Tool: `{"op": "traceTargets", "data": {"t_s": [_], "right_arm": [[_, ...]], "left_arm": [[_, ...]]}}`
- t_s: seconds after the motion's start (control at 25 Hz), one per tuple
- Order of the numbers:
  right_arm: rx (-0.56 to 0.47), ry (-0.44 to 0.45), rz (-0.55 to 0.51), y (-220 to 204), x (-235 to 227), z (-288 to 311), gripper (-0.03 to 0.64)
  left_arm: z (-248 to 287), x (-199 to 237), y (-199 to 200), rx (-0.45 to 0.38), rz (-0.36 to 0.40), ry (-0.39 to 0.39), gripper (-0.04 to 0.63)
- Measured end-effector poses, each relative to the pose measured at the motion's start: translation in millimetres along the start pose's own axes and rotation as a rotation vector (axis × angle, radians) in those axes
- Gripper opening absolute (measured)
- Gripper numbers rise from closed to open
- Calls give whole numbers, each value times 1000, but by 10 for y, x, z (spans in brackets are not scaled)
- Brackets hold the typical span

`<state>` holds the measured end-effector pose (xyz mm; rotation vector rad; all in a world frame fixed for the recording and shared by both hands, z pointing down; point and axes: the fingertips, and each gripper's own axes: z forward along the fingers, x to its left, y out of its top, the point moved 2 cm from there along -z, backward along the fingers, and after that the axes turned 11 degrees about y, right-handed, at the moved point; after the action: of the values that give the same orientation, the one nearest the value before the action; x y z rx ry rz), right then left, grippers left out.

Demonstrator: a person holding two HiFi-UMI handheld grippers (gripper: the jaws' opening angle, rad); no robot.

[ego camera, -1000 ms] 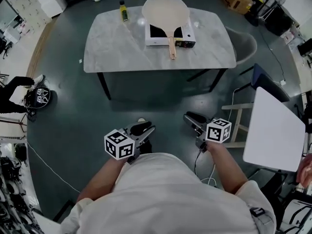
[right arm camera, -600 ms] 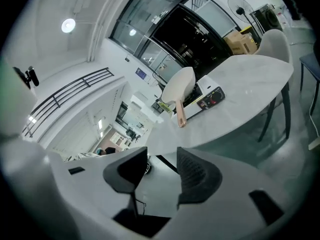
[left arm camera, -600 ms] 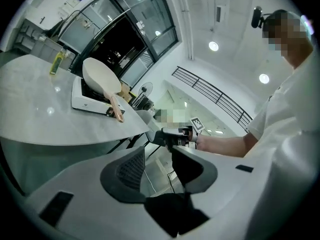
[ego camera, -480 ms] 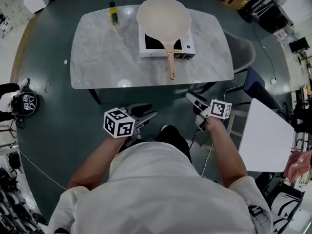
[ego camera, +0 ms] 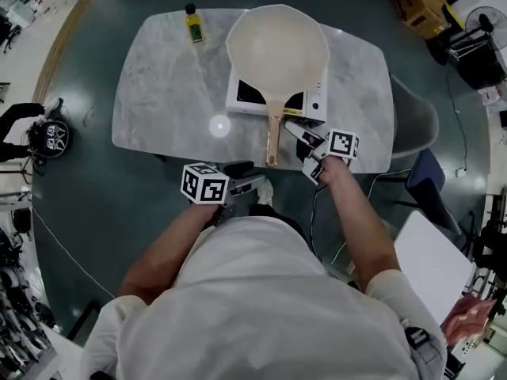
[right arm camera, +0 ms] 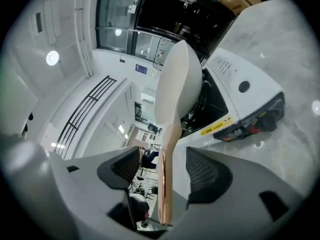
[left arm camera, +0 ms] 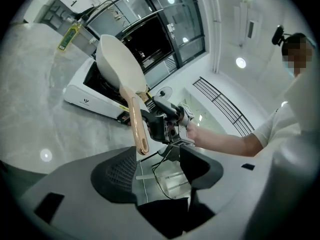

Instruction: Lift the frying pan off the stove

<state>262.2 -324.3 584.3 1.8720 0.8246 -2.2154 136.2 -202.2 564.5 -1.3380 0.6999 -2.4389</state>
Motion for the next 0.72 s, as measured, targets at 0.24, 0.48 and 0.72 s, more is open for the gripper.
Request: {"op": "traceTargets", "data": {"t_s": [0.24,0.48,0.72], "right_arm": [[165,119,53,241,-130,551,316],[232,199,116,261,-183,897,276],[222,214,125,299,-216,1012,179]], "left_arm": [[553,159,134,1,-96,33,275],[878,274,136,7,-174,38,273],[979,252,151,9,-175,19,118]]}}
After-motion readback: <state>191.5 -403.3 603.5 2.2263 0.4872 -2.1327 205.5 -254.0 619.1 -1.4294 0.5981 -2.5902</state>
